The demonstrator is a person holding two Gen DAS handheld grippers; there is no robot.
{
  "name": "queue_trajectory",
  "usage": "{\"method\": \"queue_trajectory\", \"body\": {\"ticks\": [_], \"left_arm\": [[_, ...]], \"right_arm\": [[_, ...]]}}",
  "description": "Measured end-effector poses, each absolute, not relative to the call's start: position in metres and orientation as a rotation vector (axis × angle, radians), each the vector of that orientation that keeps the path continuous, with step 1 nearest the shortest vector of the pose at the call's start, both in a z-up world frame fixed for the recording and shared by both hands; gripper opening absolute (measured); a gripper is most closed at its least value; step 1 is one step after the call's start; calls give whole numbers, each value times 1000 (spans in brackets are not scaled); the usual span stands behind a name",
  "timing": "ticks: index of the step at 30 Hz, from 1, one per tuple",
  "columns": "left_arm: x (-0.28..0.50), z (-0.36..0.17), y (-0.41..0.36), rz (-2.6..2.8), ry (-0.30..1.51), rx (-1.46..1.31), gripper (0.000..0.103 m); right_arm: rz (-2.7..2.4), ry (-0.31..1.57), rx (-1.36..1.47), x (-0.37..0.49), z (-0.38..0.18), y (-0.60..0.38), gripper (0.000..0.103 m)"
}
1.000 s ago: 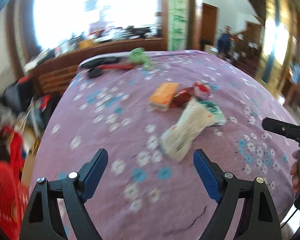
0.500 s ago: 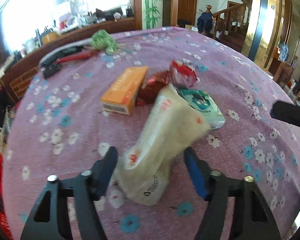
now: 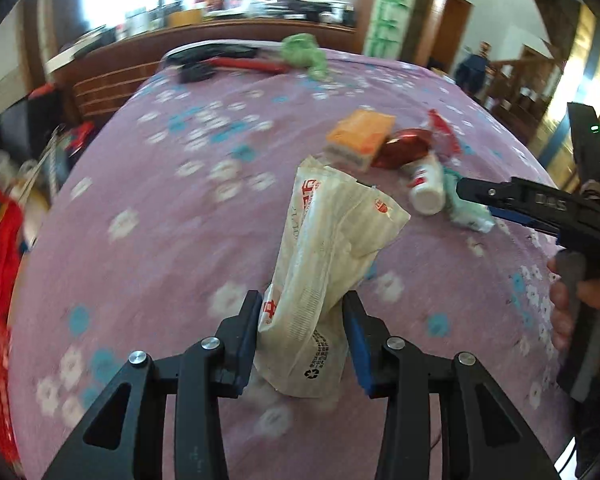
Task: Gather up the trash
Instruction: 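Grasp the white plastic bag with the left tool while the right tool grasps the green tissue pack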
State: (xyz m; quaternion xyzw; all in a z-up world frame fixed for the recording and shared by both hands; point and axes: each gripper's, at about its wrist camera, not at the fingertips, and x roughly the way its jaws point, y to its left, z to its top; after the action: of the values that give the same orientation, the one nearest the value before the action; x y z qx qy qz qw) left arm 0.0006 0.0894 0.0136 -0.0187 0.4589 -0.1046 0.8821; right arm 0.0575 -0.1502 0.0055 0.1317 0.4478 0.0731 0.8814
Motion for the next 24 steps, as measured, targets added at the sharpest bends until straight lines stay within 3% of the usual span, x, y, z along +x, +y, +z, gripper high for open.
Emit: {"method": "queue_trajectory", "body": {"ticks": [5, 12, 15, 24], "left_arm": [[-8, 7, 109, -180, 975, -115, 49], [-13, 6, 101, -125, 939, -102, 47], [-19, 9, 103, -84, 894, -141, 42], [-34, 35, 100, -65, 813, -136, 41]], "right_arm": [[106, 933, 117, 62, 0, -132, 67], [138, 901, 29, 59, 3, -130, 45], [187, 879, 102, 58, 10, -139, 43], [294, 775, 198, 47, 36, -145, 42]]}}
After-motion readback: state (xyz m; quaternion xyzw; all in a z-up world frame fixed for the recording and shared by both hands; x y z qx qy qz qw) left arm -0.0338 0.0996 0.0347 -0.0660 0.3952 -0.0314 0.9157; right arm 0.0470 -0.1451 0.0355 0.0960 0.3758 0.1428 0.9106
